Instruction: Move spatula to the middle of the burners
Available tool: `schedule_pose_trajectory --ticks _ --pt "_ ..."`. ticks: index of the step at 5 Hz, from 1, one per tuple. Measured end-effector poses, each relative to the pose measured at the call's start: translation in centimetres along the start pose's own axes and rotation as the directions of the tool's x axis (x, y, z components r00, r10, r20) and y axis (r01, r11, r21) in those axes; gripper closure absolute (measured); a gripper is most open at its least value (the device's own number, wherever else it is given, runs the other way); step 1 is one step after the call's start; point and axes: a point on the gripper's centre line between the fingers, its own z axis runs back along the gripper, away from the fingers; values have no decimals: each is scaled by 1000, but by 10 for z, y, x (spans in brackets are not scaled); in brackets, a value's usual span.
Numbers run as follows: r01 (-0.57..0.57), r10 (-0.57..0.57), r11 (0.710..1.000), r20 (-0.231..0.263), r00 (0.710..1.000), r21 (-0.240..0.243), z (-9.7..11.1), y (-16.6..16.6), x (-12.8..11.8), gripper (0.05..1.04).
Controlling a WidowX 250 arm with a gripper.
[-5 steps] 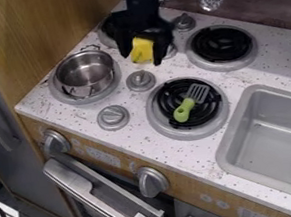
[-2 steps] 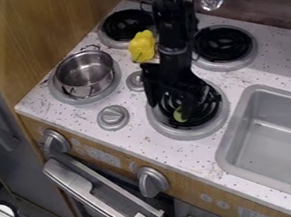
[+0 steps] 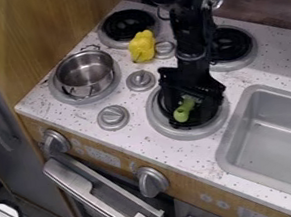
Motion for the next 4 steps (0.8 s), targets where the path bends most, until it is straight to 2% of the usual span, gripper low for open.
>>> schedule_pose_trajectory --ticks 2,3,4 --pt "12 -12 1000 16 1000 16 3 6 9 684" --pt "44 -48 997 70 996 66 19 14 32 713" --pt "15 -29 996 154 988 90 42 30 76 713"
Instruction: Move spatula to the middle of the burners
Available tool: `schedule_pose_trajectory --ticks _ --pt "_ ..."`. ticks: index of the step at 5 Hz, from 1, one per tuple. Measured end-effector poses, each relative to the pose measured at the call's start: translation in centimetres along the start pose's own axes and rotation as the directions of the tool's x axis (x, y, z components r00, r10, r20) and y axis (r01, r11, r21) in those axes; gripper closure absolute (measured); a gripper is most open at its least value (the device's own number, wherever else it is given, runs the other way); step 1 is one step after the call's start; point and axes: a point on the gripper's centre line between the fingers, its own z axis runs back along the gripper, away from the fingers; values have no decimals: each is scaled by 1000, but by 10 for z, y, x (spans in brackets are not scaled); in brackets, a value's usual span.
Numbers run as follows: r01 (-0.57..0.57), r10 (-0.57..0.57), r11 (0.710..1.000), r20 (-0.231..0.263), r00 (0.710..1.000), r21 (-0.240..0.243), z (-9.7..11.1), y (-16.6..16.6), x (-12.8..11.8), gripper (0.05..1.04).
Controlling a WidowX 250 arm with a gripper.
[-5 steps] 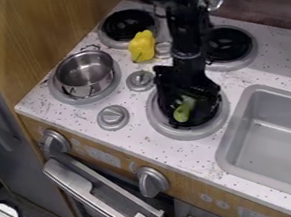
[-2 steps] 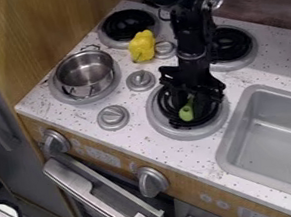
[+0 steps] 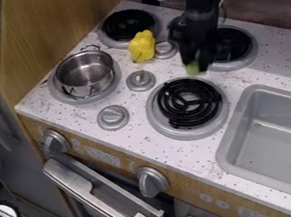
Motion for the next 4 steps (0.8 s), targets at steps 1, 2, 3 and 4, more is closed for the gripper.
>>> schedule_pose_trajectory --ticks 1,2,3,4 --pt "-82 83 996 -29 996 26 -17 40 14 713" --pt "-151 152 988 -116 981 19 -50 72 6 713" --pt "-167 164 986 -140 976 -8 -58 81 2 714" --pt "-149 140 988 -146 979 -52 -61 73 1 647"
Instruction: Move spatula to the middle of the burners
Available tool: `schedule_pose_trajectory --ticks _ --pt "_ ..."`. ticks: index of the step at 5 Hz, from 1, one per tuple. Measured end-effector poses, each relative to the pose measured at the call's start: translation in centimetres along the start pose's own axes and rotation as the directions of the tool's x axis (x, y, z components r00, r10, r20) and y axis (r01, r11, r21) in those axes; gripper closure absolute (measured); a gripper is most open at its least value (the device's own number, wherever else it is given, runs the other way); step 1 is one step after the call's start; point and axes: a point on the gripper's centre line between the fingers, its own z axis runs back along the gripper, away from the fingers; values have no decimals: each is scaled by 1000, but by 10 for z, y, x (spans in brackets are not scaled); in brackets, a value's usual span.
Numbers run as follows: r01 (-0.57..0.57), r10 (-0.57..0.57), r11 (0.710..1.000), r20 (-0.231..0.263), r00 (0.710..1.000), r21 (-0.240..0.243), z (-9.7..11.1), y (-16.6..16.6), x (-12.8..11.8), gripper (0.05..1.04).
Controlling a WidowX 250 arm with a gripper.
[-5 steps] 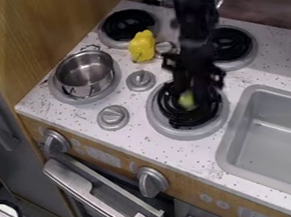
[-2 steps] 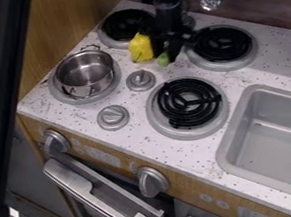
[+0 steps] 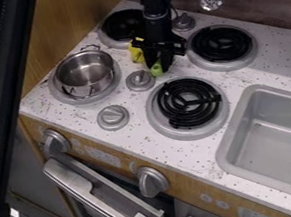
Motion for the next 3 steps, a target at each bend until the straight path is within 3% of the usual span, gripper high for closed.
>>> schedule_pose_trajectory --ticks 1,2,3 --pt "22 -22 1000 -22 999 -5 -2 -10 -7 334" --pt "45 -46 998 23 999 31 37 -13 -6 102" --pt "34 -38 998 89 995 47 78 -12 -8 87"
